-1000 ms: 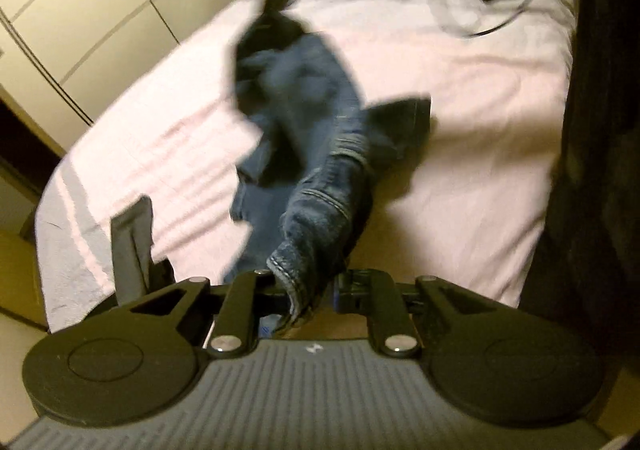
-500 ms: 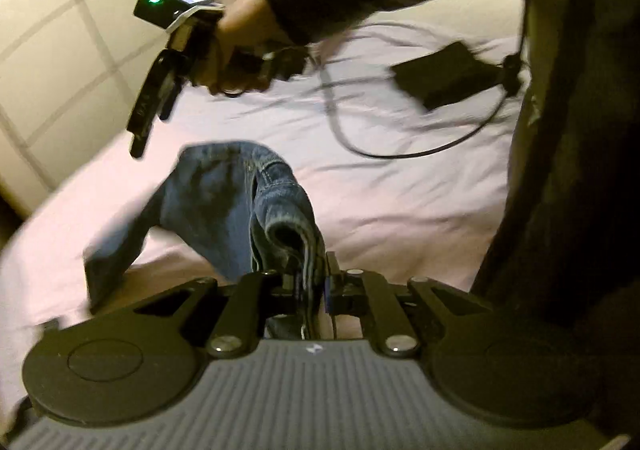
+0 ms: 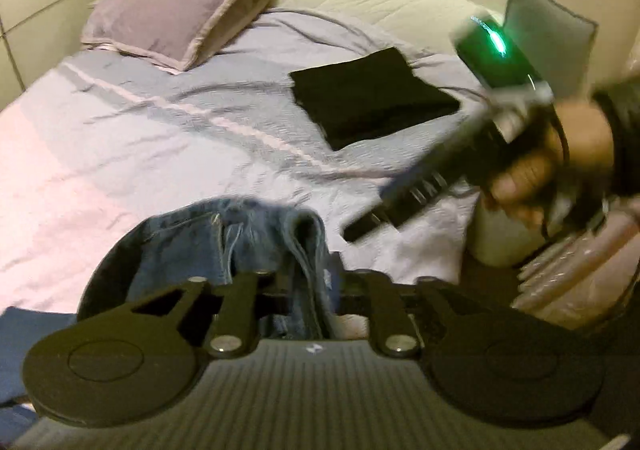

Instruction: Fold clothes

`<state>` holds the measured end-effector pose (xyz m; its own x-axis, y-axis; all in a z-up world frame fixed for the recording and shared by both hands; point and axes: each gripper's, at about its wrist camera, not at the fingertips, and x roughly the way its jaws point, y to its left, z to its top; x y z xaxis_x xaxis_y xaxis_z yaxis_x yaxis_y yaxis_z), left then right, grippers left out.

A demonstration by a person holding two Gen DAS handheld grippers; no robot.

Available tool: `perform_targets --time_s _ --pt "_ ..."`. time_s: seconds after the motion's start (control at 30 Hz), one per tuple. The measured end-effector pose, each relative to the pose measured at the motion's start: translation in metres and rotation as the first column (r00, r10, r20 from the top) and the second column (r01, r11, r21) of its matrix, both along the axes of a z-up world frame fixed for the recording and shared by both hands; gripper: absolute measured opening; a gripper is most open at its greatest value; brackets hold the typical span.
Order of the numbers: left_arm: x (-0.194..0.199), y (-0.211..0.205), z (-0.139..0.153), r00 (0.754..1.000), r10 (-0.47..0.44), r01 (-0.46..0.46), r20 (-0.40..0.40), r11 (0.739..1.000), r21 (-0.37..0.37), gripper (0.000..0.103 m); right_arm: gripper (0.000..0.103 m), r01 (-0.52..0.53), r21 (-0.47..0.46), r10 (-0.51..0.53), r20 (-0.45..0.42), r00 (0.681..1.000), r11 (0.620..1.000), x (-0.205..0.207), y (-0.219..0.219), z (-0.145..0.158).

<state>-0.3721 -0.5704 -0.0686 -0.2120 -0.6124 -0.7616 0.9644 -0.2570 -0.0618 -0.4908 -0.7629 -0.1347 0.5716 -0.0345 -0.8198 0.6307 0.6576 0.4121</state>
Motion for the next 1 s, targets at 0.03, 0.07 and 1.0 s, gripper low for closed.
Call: perform_targets --time_s 0.03,0.07,1.0 --pt "0.005 0.006 0.003 1.0 -0.011 0.011 -0.017 1.0 -0.018 0.027 0.088 0.016 0.016 -0.016 -0.002 1.0 1.0 -0.006 0.004 -0.001" --pt "0.011 0.013 0.006 0.999 -0.021 0.02 -0.031 0.999 -0.029 0.037 0.088 0.021 0.032 -0.021 -0.004 1.0 0.999 -0.009 0.012 -0.003" --pt "0.178 -0.04 -0.208 0.784 -0.355 0.184 0.509 0.916 0.356 0.007 0.024 0.14 0.08 -0.134 -0.077 0.988 0.987 0.016 -0.028 -0.12"
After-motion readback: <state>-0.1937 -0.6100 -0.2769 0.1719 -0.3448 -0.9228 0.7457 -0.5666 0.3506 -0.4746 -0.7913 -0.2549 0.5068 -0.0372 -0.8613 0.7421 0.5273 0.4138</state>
